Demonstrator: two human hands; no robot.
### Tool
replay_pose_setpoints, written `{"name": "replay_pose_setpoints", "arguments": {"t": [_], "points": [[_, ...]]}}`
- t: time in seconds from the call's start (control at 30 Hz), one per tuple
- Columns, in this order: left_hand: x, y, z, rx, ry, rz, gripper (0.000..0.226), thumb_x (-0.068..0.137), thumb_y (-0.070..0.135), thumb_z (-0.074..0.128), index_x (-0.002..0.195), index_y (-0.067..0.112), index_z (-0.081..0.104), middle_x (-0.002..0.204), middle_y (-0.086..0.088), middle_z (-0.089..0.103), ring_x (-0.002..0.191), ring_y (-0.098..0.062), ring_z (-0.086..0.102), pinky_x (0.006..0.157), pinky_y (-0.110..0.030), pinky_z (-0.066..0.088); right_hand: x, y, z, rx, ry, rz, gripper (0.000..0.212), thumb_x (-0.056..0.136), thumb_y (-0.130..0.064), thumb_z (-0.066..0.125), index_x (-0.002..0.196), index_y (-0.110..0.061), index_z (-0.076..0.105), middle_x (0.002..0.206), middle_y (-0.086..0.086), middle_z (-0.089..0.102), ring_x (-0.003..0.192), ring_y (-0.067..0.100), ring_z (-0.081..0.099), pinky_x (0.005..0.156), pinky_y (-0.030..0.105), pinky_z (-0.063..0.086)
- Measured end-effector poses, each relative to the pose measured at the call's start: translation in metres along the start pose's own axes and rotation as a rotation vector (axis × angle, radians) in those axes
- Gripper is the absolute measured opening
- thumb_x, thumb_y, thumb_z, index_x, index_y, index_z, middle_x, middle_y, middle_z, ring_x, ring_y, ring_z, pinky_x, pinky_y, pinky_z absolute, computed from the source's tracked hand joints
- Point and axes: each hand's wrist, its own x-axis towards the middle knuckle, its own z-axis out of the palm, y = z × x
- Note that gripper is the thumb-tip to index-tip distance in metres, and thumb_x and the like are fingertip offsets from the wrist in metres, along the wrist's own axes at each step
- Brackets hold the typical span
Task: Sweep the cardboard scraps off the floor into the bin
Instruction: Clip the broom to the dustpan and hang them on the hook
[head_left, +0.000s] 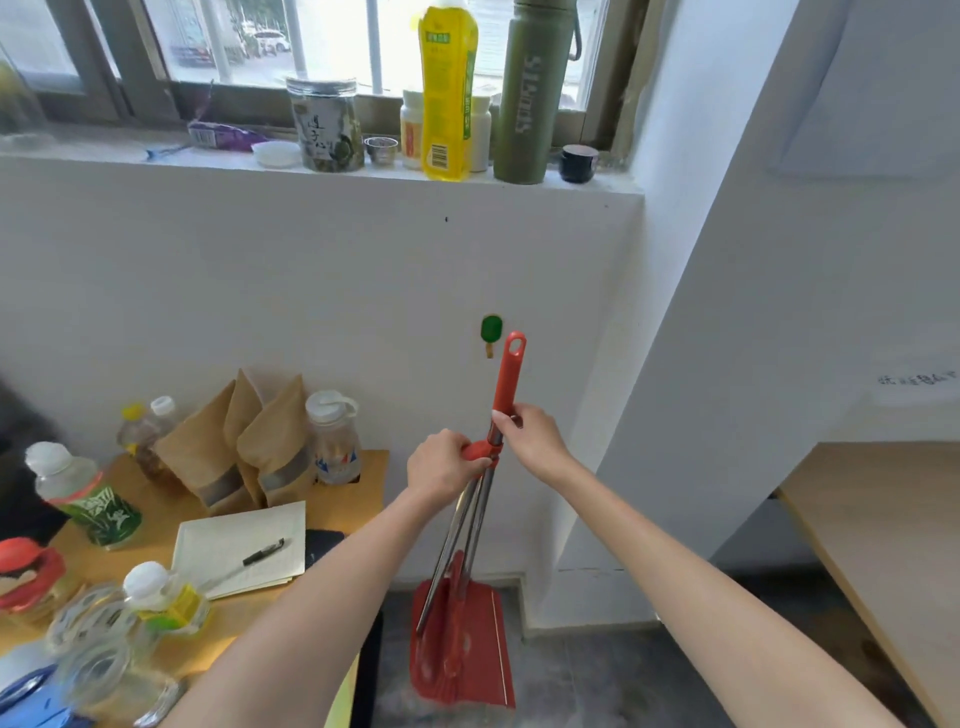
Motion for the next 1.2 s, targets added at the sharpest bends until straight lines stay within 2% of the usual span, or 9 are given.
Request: {"name": "replay_pose_setpoints", "arguments": {"t": [0.23,0.33,0.53,0.63,0.7,0.8,0.93,1.07,1.2], "points": [[0.066,-0.018,0.038,-0.075,-0.086,-0.08,0.032,0.079,0.049,0.067,0.076,0.018,0.067,0.071,-0.001,0.07,0.07,-0.023,0.066,0.063,-0.034,0.05,0.076,0.034,0.019,0.026,-0.104,0.063,0.046,0.099,-0.037,0.04,0.096,-0.001,0.068,0.079,0.001,0.065,0.076,0.017,0.057,0.069,0.026,0.038],[0.096,-0.025,0.053,-0.118,-0.13,-0.103,0.034,0.08,0.047,0.067,0.074,0.014,0.067,0.065,0.0,0.065,0.061,-0.021,0.06,0.055,-0.032,0.041,0.112,0.054,0.03,0.029,-0.119,0.089,0.047,0.098,-0.04,0.04,0.096,-0.003,0.069,0.091,0.009,0.071,0.083,0.023,0.063,0.075,0.031,0.044],[0.139,-0.04,0.083,-0.161,-0.169,-0.166,0.031,0.081,0.041,0.068,0.063,0.016,0.062,0.056,0.002,0.058,0.051,-0.017,0.05,0.049,-0.028,0.031,0.163,0.085,0.051,0.004,-0.182,0.093,0.046,0.098,-0.039,0.042,0.091,-0.003,0.069,0.085,0.007,0.071,0.078,0.022,0.063,0.07,0.028,0.044],[0.149,-0.046,0.097,-0.182,-0.162,-0.197,0.038,0.081,0.037,0.068,0.053,0.023,0.047,0.049,0.007,0.046,0.048,-0.016,0.044,0.047,-0.029,0.026,0.173,0.097,0.064,-0.004,-0.168,0.099,0.038,0.098,-0.039,0.043,0.086,-0.01,0.064,0.081,0.003,0.069,0.069,0.016,0.061,0.059,0.015,0.041],[0.154,-0.047,0.104,-0.189,-0.176,-0.206,0.039,0.082,0.036,0.068,0.053,0.022,0.046,0.048,0.007,0.044,0.045,-0.014,0.042,0.047,-0.029,0.026,0.176,0.103,0.071,-0.002,-0.136,0.109,0.036,0.098,-0.039,0.043,0.088,-0.012,0.064,0.081,0.002,0.07,0.064,0.01,0.057,0.054,0.008,0.036],[0.161,-0.051,0.111,-0.211,-0.187,-0.234,0.037,0.082,0.037,0.068,0.055,0.02,0.049,0.048,0.006,0.045,0.043,-0.012,0.041,0.046,-0.029,0.027,0.182,0.113,0.078,-0.003,-0.124,0.112,0.038,0.097,-0.042,0.043,0.089,-0.012,0.065,0.082,0.003,0.072,0.066,0.011,0.061,0.056,0.009,0.039],[0.164,-0.061,0.122,-0.256,-0.191,-0.257,0.034,0.084,0.037,0.067,0.063,0.01,0.061,0.048,0.006,0.046,0.043,-0.012,0.04,0.046,-0.028,0.026,0.19,0.119,0.086,-0.031,-0.17,0.114,0.037,0.096,-0.043,0.045,0.087,-0.013,0.065,0.081,0.002,0.072,0.068,0.013,0.063,0.062,0.02,0.046],[0.17,-0.064,0.125,-0.313,-0.173,-0.273,0.033,0.085,0.033,0.067,0.067,0.005,0.065,0.048,0.006,0.047,0.041,-0.011,0.04,0.045,-0.027,0.027,0.199,0.12,0.093,-0.015,-0.161,0.114,0.038,0.095,-0.044,0.046,0.088,-0.012,0.067,0.081,0.001,0.072,0.068,0.012,0.063,0.06,0.014,0.044],[0.185,-0.066,0.127,-0.319,-0.2,-0.266,0.034,0.084,0.034,0.068,0.068,0.003,0.065,0.051,0.002,0.051,0.043,-0.014,0.043,0.049,-0.027,0.033,0.212,0.123,0.092,-0.033,-0.15,0.121,0.04,0.095,-0.044,0.046,0.091,-0.011,0.068,0.083,0.003,0.072,0.067,0.014,0.062,0.059,0.018,0.044]]}}
